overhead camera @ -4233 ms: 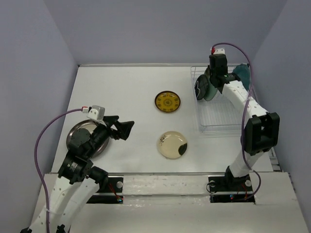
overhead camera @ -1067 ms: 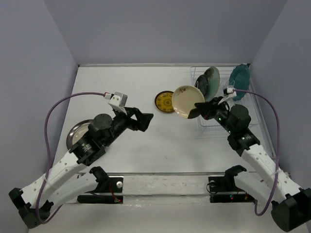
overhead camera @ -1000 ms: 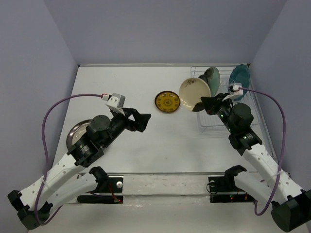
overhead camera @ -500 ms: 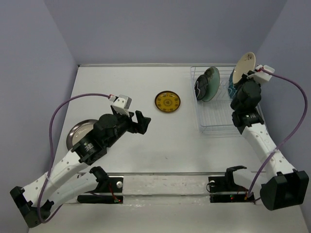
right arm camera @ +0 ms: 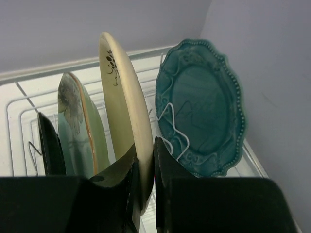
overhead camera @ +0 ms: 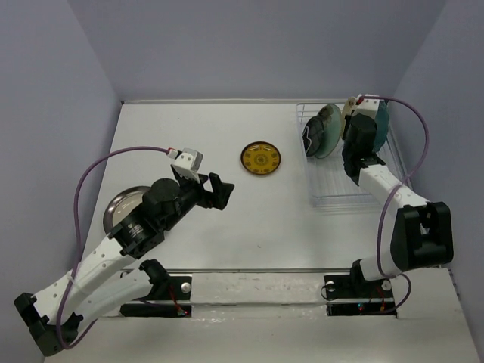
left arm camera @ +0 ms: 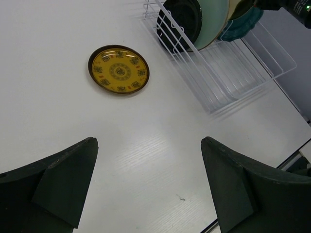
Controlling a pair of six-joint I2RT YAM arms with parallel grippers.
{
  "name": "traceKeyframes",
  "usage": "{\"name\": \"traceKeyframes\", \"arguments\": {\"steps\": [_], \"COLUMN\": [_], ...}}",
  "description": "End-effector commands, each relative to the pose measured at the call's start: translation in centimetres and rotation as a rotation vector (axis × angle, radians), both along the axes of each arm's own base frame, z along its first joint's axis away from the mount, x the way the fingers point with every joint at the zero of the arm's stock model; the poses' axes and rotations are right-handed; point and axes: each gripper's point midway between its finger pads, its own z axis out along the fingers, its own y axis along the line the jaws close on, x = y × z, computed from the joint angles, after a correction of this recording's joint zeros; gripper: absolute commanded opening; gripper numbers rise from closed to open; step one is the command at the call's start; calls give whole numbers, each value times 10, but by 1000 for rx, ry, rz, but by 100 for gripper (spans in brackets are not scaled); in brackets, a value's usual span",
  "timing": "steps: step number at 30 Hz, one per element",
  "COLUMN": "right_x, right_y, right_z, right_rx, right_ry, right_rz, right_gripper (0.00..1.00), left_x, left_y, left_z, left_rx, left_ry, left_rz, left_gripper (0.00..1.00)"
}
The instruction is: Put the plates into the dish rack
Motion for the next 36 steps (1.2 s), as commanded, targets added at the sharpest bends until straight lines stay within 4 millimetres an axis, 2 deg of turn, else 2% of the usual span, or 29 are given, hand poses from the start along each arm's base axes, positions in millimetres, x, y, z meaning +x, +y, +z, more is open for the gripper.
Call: {"name": "traceKeyframes", "arguments": {"steps": [1,2,3,5,13,16,18,20,21,22,23,24,25,26,28,29,30,31,32,33,34,36], "right_x": [12,16,19,25,30,25,21,18,13,11,6,-1,-9,-16,-29,-39,-45,-54,-61,-71,-80,-90], "right_y": [-4,-9,-5,-11,2,1,0,-4,-5,-5,-5,-6,-7,-5,-4,-3,-2,0,2,6,9,21], "right_z": [7,-6,-13,-27,-75,-87,-83,-73,-74,-67,-52,-49,-32,-34,-26,-10,-7,-17,-17,-6,-17,-16], "right_rx": [-3,-6,-3,-3,66,118,148,178,200,211,223,244,263,290,326,345,362,392,409,451,474,528], "right_ry": [-54,-25,-17,7,89,102,97,90,109,98,70,69,29,34,10,-33,-45,-34,-41,-83,-73,-89], "right_rz": [16,5,27,23,79,47,22,-18,-38,-41,-42,-56,-60,-61,-60,-52,-47,-43,-36,-17,-4,59], "right_gripper": [7,7,7,7,8,31,50,57,62,62,62,63,63,63,63,62,62,61,61,60,60,59], "left_x": [-1,-1,-1,-1,-1,0,5,9,11,12,15,20,20,24,43,55,66,77,89,103,114,138], "left_y": [1,2,2,1,-1,-4,-8,-13,-17,-22,-29,-40,-49,-56,-66,-67,-68,-68,-73,-72,-76,-70], "left_z": [9,9,10,10,10,12,11,10,13,13,6,11,11,16,-7,-6,-13,-19,-42,-42,-64,-74], "left_rx": [-17,-17,-19,-21,-24,-43,-70,-104,-130,-150,-156,-226,-259,-315,-279,-268,-246,-229,-188,-195,-165,-168], "left_ry": [-34,-34,-36,-37,-32,-30,-6,31,38,49,78,83,93,85,128,120,130,138,175,164,200,213], "left_rz": [-5,-5,-5,-7,-12,-27,-29,-24,-29,-38,-46,-57,-85,-94,-54,-11,21,55,81,119,137,192], "left_gripper": [99,99,99,99,99,99,99,99,99,99,99,99,99,99,99,99,99,98,98,98,97,95]}}
